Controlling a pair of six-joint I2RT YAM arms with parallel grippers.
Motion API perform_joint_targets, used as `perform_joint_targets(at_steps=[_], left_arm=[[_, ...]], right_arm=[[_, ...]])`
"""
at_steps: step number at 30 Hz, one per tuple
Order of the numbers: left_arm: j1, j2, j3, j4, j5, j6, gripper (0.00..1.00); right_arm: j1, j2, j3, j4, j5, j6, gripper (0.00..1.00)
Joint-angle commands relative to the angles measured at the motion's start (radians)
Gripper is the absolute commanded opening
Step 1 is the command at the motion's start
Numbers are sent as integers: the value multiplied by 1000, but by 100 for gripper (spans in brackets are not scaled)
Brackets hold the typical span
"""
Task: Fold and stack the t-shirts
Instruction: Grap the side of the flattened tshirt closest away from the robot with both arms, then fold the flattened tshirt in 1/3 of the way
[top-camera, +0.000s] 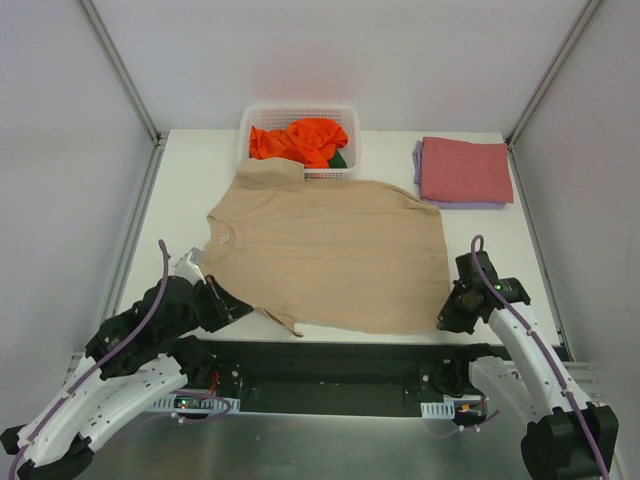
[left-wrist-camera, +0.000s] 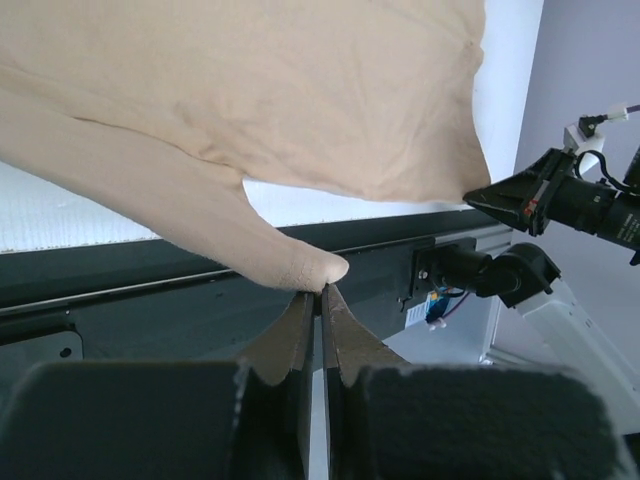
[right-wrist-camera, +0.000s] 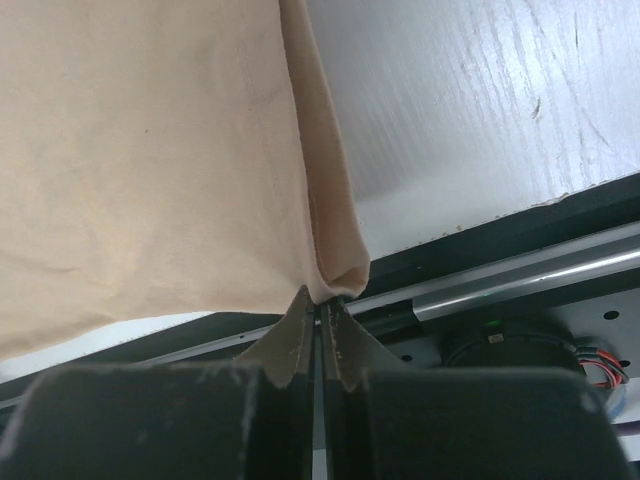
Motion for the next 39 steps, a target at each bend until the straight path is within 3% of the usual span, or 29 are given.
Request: perform_joint_targets(at_steps=[1,7,16,24,28,32,39], left_arm=[[8,1,-17,83,-22,38,0],[9,105,44,131,-35,101,0],[8,-18,87,-25,67,44,0],[8,-18,127,-75,93,66,0],[9,5,106,-26,47,83,0],[8,53,35,158,-28,164,0],[8,244,78,243,-278,245,0]], right_arm=[[5,17,37,-32,-10,-40,0],[7,53,94,-79,-12,-91,0],[7,65,99,-144,-42,-155,0],[5,48,91,-130,-47,-159,0],[7,44,99,-118,-27,-160,0],[4,69,126,-61,-18,-168,0],[2,215,227,-6,-10,-221,0]])
